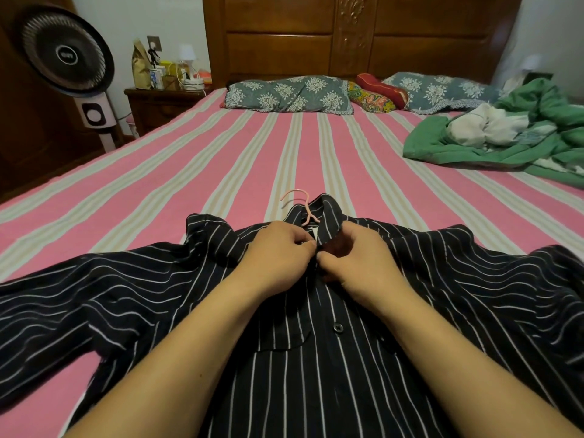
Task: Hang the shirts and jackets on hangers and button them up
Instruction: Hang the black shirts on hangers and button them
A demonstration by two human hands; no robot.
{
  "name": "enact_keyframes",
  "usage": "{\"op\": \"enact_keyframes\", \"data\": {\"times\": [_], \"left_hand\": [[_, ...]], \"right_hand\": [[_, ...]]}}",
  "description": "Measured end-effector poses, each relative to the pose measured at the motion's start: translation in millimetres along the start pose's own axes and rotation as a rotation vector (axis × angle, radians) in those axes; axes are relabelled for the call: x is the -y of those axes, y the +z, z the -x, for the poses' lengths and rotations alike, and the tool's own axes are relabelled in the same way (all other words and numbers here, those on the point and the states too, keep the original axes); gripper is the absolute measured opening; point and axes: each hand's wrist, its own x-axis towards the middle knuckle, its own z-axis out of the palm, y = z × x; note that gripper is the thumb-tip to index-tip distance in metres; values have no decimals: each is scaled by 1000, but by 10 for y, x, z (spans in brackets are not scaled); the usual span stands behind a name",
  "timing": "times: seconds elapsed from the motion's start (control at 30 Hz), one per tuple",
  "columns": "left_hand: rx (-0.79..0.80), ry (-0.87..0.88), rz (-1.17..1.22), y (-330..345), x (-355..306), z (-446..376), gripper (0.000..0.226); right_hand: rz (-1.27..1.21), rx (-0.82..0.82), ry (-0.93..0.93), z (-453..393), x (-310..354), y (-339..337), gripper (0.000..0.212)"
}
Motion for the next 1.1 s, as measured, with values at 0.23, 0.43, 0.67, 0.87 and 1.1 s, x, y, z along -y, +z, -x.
{"op": "enact_keyframes", "data": {"times": [0.23,0.43,0.67,0.87,1.1], "left_hand": [[63,38,48,-79,29,0,19],[49,12,79,1,100,-27,23],[68,-120,244,8,88,-39,26],[95,-113,292,8,54,-14,27],[44,-69,118,56,91,-43,28]], "right_hand": [[176,-33,-184,49,4,26,15],[200,-31,-193,16,-46,28,9],[532,-43,-305,85,45,33,7],[528,-58,-268,83,40,27,13],[279,54,-166,17,-58,2,9]]}}
